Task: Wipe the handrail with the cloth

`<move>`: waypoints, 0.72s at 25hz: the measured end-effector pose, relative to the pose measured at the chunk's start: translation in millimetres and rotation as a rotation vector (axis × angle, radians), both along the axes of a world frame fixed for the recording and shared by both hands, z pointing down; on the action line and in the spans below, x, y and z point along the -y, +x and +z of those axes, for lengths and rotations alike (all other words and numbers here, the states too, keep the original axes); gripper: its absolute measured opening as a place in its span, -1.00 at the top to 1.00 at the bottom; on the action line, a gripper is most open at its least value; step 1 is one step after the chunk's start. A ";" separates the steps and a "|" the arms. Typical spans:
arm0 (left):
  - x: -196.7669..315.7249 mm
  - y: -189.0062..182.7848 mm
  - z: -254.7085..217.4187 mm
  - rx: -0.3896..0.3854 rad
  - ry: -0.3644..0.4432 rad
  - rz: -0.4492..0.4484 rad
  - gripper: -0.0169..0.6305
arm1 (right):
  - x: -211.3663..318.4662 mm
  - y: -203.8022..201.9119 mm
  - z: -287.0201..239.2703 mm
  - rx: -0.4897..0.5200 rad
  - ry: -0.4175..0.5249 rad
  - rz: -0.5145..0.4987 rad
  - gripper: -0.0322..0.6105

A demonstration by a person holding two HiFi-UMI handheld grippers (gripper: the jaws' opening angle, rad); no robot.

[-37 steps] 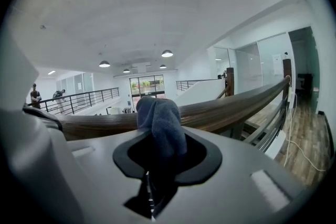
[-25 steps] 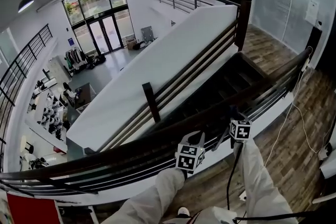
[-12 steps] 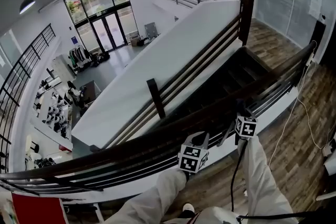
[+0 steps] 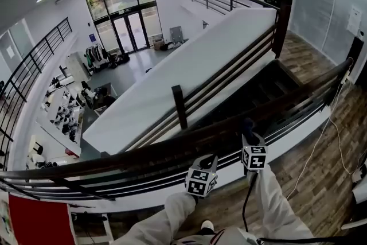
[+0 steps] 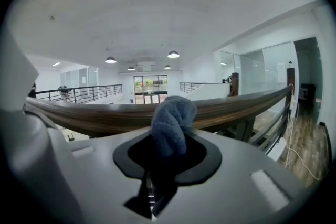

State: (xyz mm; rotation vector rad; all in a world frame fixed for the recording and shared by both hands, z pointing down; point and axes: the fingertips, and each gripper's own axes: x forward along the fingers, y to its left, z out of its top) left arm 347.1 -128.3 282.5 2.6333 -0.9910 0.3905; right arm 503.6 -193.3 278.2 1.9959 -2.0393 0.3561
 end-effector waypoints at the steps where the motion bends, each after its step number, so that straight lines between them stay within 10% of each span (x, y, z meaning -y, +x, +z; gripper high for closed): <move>1: -3.1 -13.5 1.8 -0.003 0.000 -0.013 0.94 | -2.4 -23.4 0.3 -0.014 0.001 -0.033 0.63; 18: -44.3 -341.8 32.8 0.045 -0.004 -0.316 0.94 | -69.5 -405.0 34.8 0.033 -0.084 -0.350 0.63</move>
